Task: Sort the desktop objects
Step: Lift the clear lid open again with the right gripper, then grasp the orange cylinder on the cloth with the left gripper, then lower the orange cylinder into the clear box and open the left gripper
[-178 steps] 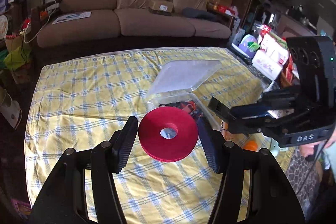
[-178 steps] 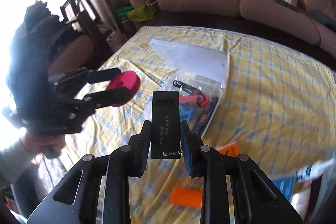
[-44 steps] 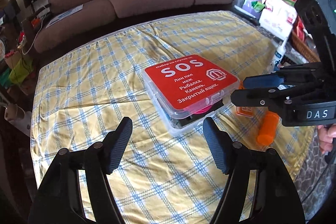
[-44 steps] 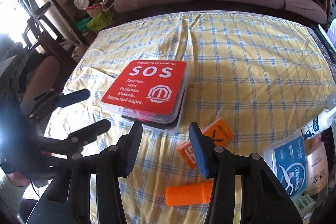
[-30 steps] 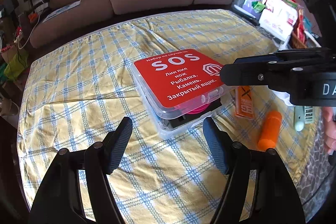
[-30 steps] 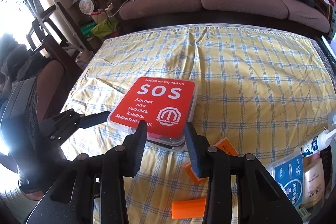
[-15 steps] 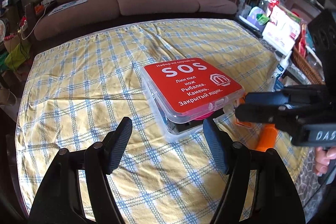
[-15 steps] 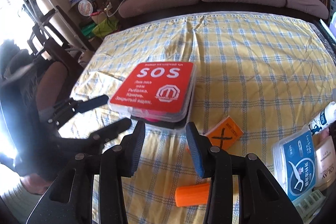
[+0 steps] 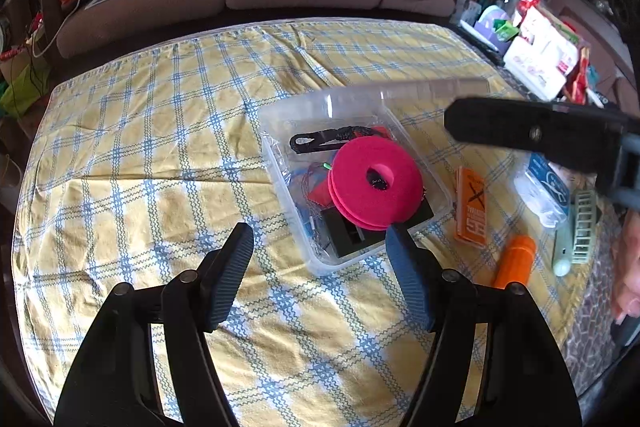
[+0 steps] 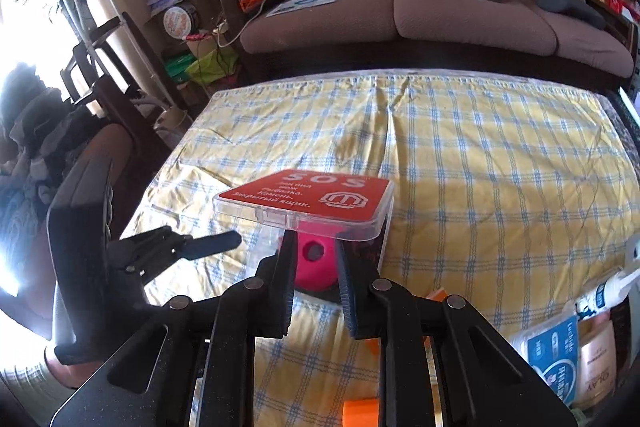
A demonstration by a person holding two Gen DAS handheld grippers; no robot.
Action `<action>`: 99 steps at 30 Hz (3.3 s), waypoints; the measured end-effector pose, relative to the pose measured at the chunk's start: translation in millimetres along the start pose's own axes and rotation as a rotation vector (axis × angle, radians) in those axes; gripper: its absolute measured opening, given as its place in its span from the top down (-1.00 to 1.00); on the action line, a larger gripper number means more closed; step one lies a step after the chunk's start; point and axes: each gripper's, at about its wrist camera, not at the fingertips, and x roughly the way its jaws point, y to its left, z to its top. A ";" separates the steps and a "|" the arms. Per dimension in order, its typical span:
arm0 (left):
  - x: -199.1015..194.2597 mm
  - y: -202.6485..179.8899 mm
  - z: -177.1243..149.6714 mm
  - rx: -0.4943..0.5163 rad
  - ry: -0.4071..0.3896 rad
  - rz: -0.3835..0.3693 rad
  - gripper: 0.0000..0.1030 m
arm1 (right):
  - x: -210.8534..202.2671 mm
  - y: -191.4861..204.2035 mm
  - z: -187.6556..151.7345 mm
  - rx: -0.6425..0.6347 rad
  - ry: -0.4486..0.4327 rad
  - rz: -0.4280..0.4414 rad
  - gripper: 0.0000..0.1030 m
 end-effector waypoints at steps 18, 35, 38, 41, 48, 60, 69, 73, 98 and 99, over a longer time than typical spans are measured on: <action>-1.8 5.4 -4.0 -0.032 -0.026 -0.025 -0.25 | 6.8 -35.5 69.5 0.083 0.149 0.113 0.20; -7.7 -114.6 -32.8 0.309 -0.021 -0.238 -0.47 | -44.1 -68.8 -31.6 -0.017 0.176 -0.130 -0.18; 11.7 -122.6 -37.9 0.327 0.021 -0.253 -0.12 | -43.5 -70.8 -33.7 -0.014 0.170 -0.126 -0.18; 18.8 -123.6 -38.1 0.325 0.030 -0.284 0.47 | -38.6 -75.1 -36.2 0.007 0.173 -0.119 -0.18; -29.5 -84.2 -28.6 0.365 -0.032 -0.281 0.54 | -25.6 -71.1 -41.6 0.014 0.168 -0.078 -0.18; -13.2 -17.5 39.1 0.313 -0.071 -0.149 0.54 | 21.4 -42.3 -44.4 -0.134 0.221 -0.180 -0.34; 17.2 -29.4 61.4 0.452 -0.046 -0.139 0.53 | 40.6 -35.5 -47.6 -0.172 0.265 -0.173 -0.38; 19.6 -29.3 66.2 0.523 -0.032 -0.092 0.30 | 49.2 -36.9 -49.4 -0.172 0.283 -0.180 -0.38; -8.3 6.2 47.3 0.326 -0.093 -0.120 0.24 | 24.3 -47.1 -75.0 -0.081 0.280 -0.204 -0.04; -4.7 2.1 47.1 0.341 -0.081 -0.106 0.23 | 26.8 -45.5 -77.2 -0.086 0.288 -0.203 0.09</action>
